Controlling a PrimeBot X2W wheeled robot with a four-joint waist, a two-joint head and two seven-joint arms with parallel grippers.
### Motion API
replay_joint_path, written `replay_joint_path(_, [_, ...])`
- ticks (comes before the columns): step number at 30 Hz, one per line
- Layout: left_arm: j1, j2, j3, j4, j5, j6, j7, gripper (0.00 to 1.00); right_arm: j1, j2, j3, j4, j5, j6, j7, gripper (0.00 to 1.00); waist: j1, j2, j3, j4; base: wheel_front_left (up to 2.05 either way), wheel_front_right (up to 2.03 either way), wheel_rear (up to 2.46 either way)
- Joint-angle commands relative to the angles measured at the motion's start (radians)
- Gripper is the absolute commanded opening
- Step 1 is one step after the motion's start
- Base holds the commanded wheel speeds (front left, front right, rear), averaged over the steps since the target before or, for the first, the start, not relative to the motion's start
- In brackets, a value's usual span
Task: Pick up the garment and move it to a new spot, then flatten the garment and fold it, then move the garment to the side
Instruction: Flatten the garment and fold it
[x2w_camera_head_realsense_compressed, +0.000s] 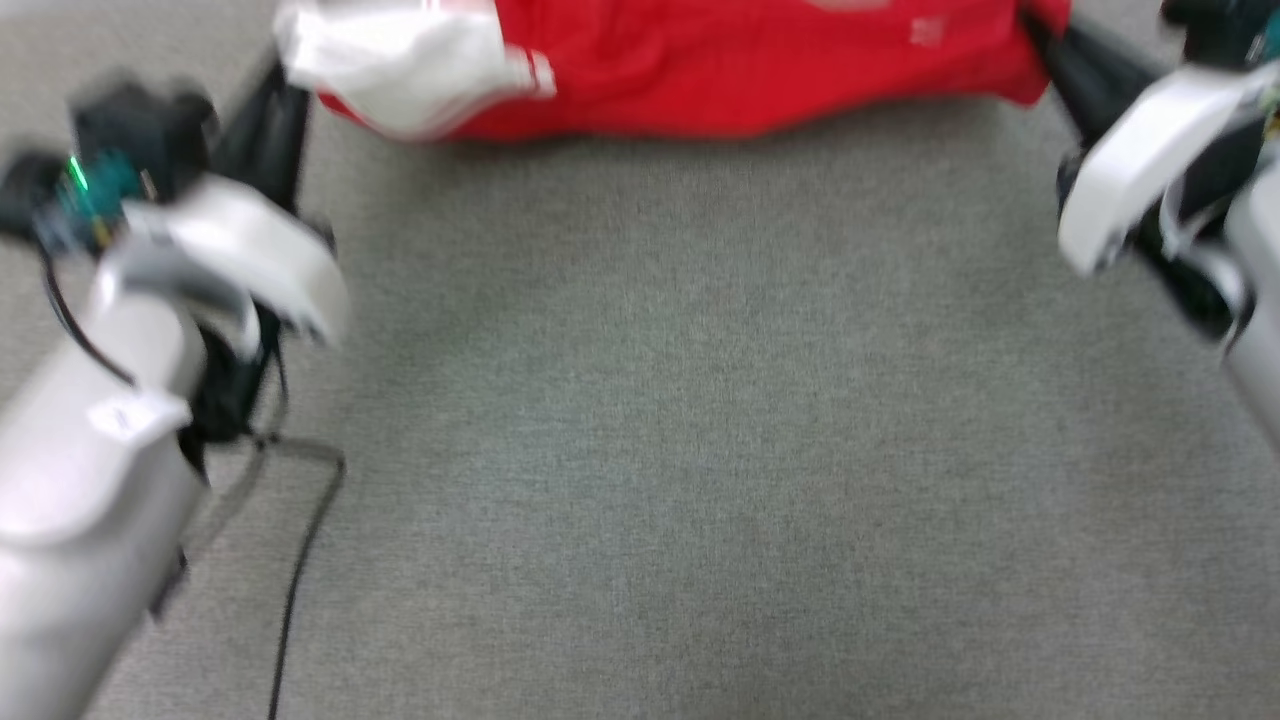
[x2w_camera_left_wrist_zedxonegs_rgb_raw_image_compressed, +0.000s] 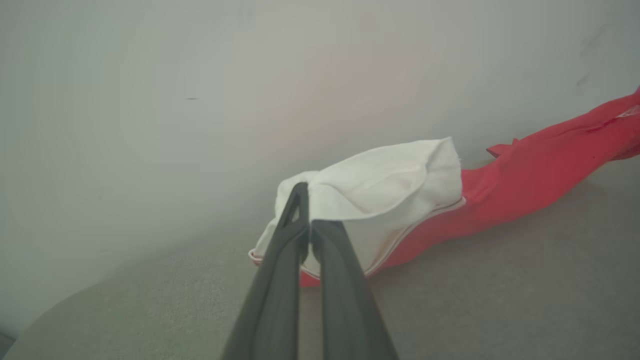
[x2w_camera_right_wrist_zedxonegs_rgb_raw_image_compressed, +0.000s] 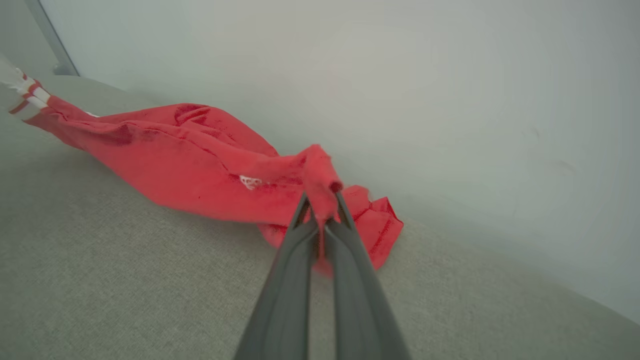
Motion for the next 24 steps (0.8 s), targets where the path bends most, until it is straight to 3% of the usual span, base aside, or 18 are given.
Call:
replay_joint_path(1, [0.043,0.002,0.002,-0.013,-0.012,0.012,-0.009,0.00,0.034,-0.009,0.008,-0.009,0.008,-0.001,-0.003,0.00,0.0001,0.0000,-0.049,0.006,0.00,0.00,0.00])
replay_joint_path(15, [0.649,0.046,-0.047,-0.233,-0.163,0.159,-0.022,0.00,0.494,-0.116,0.089,-0.145,0.105,-0.001,0.027,0.00,0.0001,0.0000,-0.291,0.016,0.00,0.00,0.00])
replay_joint_path(24, [0.883,0.032,-0.099,-0.284,-0.233,0.189,-0.020,0.00,0.786,-0.182,0.004,-0.218,0.128,-0.001,0.012,0.00,0.0001,0.0000,-0.389,0.031,0.00,0.00,0.00])
